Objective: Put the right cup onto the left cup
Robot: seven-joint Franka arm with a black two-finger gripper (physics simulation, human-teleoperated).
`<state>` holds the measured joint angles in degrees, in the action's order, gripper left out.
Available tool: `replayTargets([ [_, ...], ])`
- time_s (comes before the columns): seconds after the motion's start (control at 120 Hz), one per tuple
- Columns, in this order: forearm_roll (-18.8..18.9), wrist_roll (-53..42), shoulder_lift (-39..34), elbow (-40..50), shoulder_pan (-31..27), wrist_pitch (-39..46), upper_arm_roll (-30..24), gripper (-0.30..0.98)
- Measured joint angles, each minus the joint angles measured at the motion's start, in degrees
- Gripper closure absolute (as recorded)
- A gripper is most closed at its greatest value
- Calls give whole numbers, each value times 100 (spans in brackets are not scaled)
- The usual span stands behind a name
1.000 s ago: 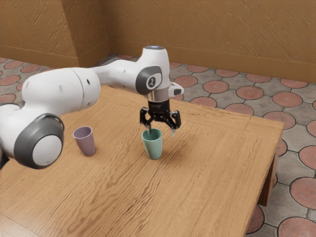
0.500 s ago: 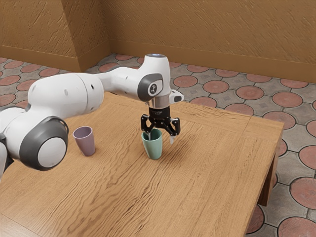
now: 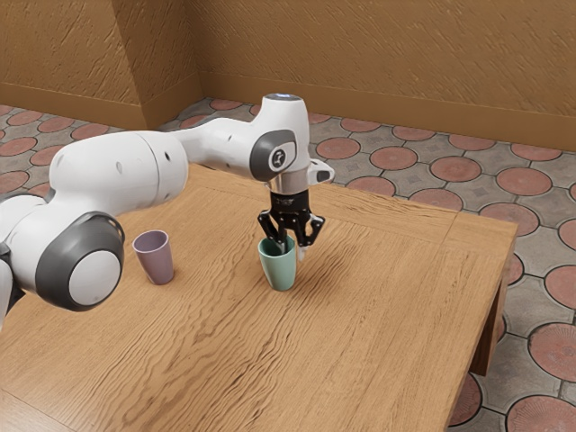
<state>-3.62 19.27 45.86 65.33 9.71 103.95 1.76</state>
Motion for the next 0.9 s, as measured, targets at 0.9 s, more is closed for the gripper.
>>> replayTargets([
  [0.9, 95, 15, -1873, 1337, -29, -47, 27, 78],
])
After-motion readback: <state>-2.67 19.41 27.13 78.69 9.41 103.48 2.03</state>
